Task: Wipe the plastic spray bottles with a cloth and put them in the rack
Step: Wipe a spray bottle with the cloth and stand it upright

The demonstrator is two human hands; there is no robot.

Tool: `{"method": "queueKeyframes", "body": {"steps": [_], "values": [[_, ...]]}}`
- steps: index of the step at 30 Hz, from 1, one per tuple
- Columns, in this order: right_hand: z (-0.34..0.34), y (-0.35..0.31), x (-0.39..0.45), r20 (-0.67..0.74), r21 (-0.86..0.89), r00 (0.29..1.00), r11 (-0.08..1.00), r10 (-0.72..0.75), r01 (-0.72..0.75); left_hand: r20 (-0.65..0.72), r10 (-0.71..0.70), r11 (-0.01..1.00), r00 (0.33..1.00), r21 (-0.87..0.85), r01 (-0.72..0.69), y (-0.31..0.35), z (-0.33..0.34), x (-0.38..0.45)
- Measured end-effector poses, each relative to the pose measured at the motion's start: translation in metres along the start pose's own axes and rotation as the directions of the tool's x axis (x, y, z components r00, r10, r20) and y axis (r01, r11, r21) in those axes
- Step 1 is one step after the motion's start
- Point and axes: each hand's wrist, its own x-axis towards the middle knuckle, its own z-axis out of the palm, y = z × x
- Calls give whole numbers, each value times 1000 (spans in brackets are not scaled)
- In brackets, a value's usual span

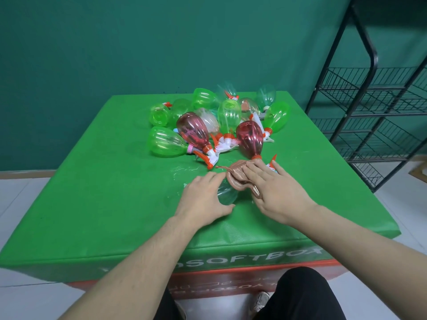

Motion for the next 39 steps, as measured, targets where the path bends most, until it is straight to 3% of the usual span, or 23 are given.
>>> {"method": "queueKeyframes", "body": {"steps": [5, 13, 20, 27, 35, 39], "values": [[13, -19, -23, -143, -28, 987, 996, 75, -80, -24, -79, 997, 997, -28, 79, 4, 1, 3], [16, -38, -43, -79, 67, 988, 990, 132, -127, -94, -200, 979, 975, -50, 196, 13, 5, 0], [-5, -20, -25, -6, 44, 998, 997, -61, 61, -116, -160, 986, 980, 26, 164, 18, 11, -9], [-7, -24, -14, 4, 60, 1000, 998, -15, 15, -124, -121, 984, 985, 116, 135, 21, 15, -6], [7, -23, -26, -81, -51, 984, 987, -159, 155, -93, -120, 981, 988, 144, 133, 21, 12, -1], [22, -22, -28, -149, -1, 980, 991, -133, 134, -85, -145, 980, 986, 122, 155, 21, 11, 1]]}}
